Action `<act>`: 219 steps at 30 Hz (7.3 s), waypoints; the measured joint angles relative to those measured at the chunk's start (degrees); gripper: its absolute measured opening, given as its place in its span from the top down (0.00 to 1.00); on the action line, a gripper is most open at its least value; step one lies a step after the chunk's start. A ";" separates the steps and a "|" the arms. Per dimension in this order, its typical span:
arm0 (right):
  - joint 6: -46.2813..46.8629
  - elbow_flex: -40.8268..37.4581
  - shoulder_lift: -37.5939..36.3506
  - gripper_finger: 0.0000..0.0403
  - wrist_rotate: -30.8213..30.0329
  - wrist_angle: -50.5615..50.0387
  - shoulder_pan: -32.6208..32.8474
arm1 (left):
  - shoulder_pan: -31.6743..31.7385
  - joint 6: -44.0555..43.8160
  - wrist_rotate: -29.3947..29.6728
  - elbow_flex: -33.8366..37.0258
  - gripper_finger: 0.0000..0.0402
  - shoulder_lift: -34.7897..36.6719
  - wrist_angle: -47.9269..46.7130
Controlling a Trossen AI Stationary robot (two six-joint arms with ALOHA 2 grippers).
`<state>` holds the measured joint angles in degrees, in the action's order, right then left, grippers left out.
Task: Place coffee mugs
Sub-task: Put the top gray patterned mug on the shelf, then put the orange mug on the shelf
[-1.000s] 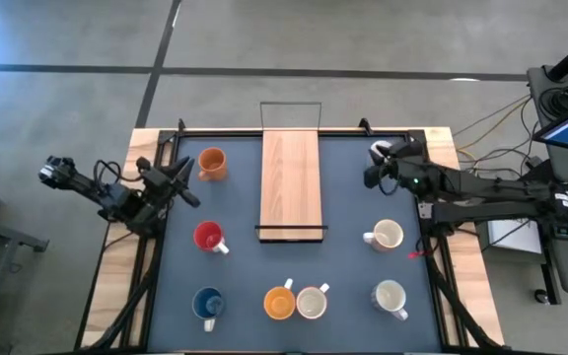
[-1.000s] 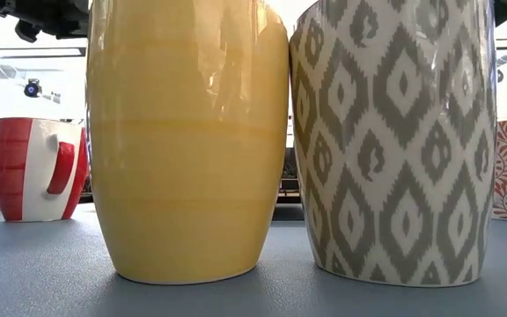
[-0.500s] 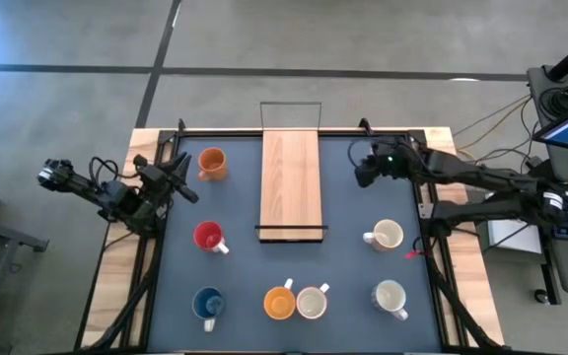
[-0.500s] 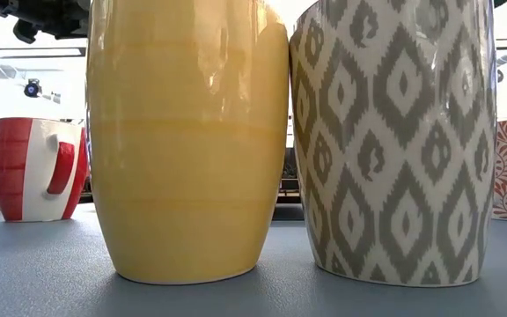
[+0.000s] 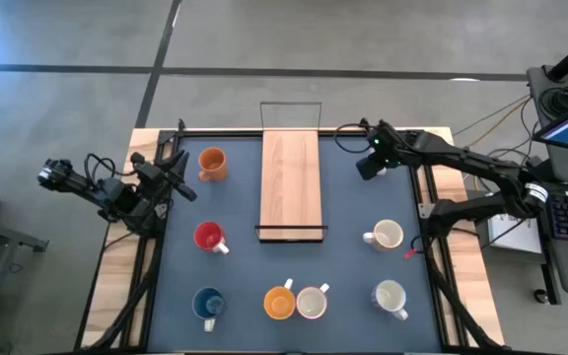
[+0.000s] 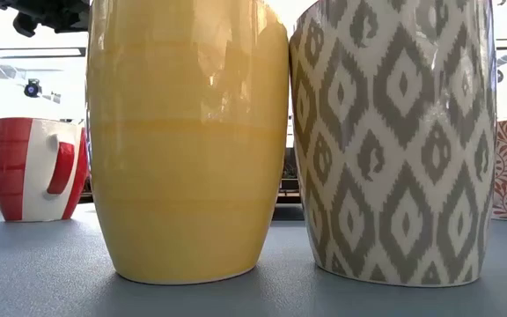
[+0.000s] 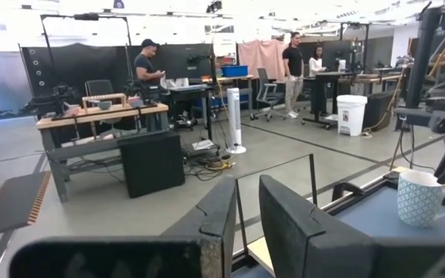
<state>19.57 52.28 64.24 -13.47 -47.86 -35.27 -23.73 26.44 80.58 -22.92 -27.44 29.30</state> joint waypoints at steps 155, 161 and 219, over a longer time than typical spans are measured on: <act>-43.64 42.17 40.98 0.83 14.82 5.37 2.61 | 0.10 -5.86 -0.15 -0.15 0.89 -2.59 -6.34; -43.60 42.17 40.05 0.75 14.88 5.59 2.71 | 0.41 -5.25 -0.15 -0.64 0.89 -3.06 -6.30; -27.63 60.90 38.97 0.76 14.95 -16.96 3.90 | 58.88 -27.67 -67.95 -23.38 0.89 -49.03 -62.53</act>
<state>-8.06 113.18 103.22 1.48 -64.82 -31.38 35.15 -1.23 12.62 -46.30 -76.47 -33.23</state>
